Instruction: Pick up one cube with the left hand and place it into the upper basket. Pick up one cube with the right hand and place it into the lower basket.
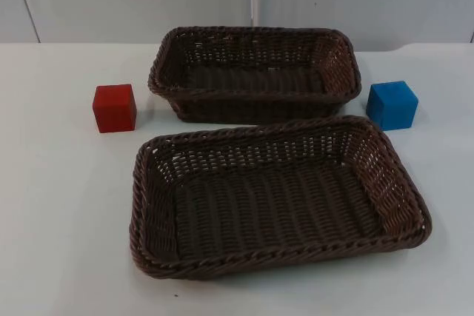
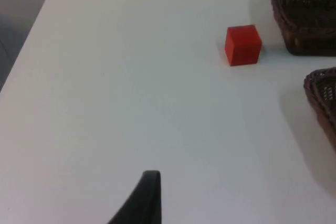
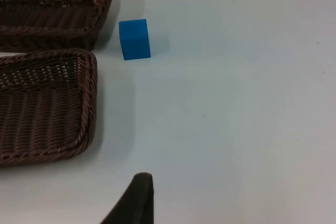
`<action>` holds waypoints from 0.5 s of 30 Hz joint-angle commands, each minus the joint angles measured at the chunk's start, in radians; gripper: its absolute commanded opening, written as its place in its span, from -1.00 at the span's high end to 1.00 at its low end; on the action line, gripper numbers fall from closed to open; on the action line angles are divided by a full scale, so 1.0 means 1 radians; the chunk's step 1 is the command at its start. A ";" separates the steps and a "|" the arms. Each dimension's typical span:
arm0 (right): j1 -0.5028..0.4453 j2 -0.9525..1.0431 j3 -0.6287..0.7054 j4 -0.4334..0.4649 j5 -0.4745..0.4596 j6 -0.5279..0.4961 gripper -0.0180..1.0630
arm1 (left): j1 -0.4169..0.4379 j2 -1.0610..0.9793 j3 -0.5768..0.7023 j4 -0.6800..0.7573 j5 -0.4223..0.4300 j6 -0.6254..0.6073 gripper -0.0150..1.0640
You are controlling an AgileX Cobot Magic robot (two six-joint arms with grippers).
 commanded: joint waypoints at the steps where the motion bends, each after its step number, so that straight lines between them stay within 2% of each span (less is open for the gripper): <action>1: -0.006 -0.003 0.002 0.002 -0.011 -0.010 -0.98 | -0.002 -0.004 -0.020 -0.019 -0.011 -0.005 -0.97; 15: -0.006 -0.003 0.002 0.002 -0.011 -0.010 -0.98 | -0.002 0.036 -0.063 -0.054 -0.035 -0.005 -0.97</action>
